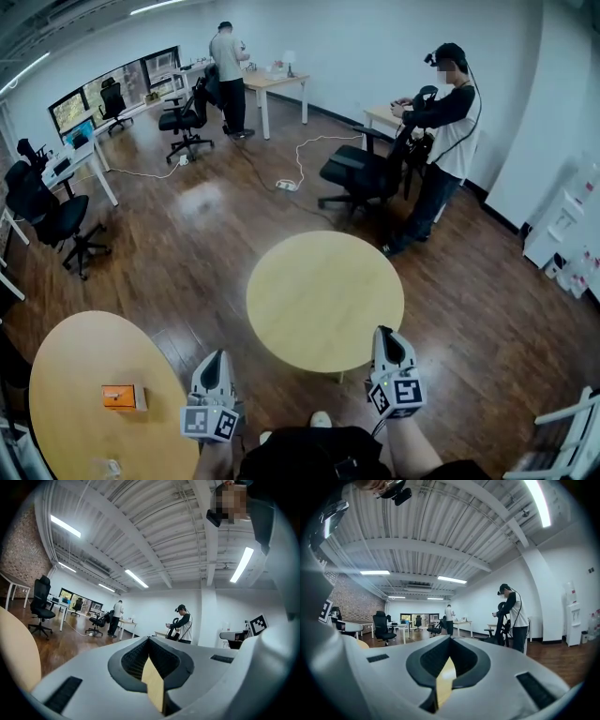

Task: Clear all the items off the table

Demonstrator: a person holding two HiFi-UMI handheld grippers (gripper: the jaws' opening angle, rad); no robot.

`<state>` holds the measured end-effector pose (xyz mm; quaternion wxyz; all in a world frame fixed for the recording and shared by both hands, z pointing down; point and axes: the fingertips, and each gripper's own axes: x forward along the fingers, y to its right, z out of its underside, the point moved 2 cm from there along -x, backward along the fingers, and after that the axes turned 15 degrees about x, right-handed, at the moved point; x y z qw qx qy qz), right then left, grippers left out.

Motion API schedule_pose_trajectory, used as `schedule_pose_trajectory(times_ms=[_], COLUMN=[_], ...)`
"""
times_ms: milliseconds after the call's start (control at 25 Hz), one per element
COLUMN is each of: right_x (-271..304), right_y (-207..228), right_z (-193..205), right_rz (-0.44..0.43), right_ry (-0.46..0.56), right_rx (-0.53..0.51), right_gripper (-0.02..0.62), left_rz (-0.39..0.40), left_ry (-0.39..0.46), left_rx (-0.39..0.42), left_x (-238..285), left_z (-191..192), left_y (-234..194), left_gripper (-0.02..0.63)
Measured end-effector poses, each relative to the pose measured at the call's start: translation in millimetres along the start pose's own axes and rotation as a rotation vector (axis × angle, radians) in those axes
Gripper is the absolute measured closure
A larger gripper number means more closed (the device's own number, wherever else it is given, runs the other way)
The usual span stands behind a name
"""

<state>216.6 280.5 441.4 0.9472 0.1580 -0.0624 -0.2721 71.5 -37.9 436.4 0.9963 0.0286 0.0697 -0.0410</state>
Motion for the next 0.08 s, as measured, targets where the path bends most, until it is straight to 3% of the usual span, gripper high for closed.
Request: schedule_pose_trajectory(times_ms=[80], right_x=[1.7], right_y=[-1.9], right_z=[1.8], right_rz=[-0.006], right_ry=[0.007], right_rx=[-0.007], right_gripper=[0.595], left_rz=[0.001], left_ry=[0.010], left_rx=[0.004], left_x=[1.1], left_z=[-1.2], left_y=[-2.9], left_gripper=[0.604])
